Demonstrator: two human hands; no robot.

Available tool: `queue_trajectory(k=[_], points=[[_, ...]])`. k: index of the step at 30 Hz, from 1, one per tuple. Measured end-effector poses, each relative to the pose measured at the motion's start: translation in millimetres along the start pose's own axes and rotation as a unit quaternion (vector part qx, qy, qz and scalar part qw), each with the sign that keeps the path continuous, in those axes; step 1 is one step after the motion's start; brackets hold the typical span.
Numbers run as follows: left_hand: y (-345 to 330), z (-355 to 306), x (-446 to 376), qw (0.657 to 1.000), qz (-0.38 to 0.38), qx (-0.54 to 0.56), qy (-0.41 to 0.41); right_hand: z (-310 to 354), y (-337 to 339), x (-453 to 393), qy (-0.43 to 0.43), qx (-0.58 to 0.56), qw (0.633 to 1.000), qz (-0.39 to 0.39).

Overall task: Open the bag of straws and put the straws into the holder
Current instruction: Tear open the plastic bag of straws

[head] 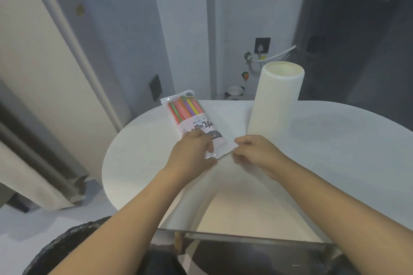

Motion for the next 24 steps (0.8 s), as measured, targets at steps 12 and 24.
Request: queue_trajectory(k=[12,24], points=[[-7.8,-7.8,-3.7,1.000,0.019,0.000,0.010,-17.4,-6.3,-9.0,0.005,-0.217,0.976,-0.033],[1.0,-8.0,-1.0,1.000,0.014,-0.011,0.021,-19.4,-43.7,-15.9,0.010,-0.306,0.951,0.047]])
Point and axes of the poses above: each hand's wrist, its own x-axis away from the middle knuckle, its own y-axis out of the back of the hand, z = x × y, the point moved 10 cm from there along -x, towards the middle knuckle, and after that the axes turned 13 degrees about z, right-handed, at the moved point
